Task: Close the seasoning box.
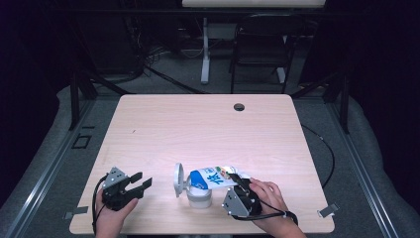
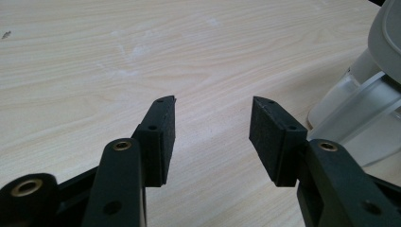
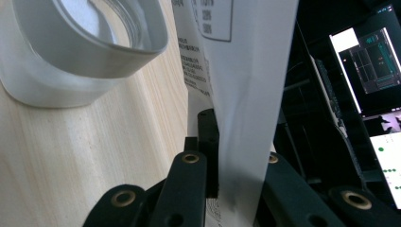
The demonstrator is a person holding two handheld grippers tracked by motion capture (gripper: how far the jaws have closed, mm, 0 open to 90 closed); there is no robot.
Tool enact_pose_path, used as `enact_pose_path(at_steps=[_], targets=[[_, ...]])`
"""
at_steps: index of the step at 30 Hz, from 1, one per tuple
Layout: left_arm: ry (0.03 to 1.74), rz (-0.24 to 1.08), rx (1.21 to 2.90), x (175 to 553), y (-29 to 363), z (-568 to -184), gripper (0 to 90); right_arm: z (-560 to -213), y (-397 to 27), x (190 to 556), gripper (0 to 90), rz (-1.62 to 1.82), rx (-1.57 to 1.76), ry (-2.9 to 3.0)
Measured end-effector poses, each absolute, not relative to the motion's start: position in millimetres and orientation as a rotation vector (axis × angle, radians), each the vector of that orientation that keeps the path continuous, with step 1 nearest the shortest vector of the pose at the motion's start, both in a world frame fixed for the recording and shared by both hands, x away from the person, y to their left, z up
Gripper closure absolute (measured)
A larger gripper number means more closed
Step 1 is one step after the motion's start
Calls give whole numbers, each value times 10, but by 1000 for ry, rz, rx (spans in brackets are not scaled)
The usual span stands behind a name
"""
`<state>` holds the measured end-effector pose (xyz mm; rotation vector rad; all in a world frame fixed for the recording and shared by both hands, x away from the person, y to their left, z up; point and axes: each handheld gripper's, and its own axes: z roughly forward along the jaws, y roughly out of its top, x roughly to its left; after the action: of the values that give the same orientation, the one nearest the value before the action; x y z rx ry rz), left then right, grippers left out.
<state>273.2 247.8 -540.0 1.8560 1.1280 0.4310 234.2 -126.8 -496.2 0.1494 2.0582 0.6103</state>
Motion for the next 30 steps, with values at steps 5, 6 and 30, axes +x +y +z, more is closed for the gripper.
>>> enact_pose_path(at_steps=[5,6,30], targets=[[1131,429,1854,2733,2474,-5406,516,-4961,-1256,2336,871,637,179,2063],[1131,429,1855,2733,2473,-5407,516,-4962,-1252,2337,870,635,179,2068],[1131,430,1853,2732,2477,-5402,516,-4929,-1259,2403,872,811,324,2112]])
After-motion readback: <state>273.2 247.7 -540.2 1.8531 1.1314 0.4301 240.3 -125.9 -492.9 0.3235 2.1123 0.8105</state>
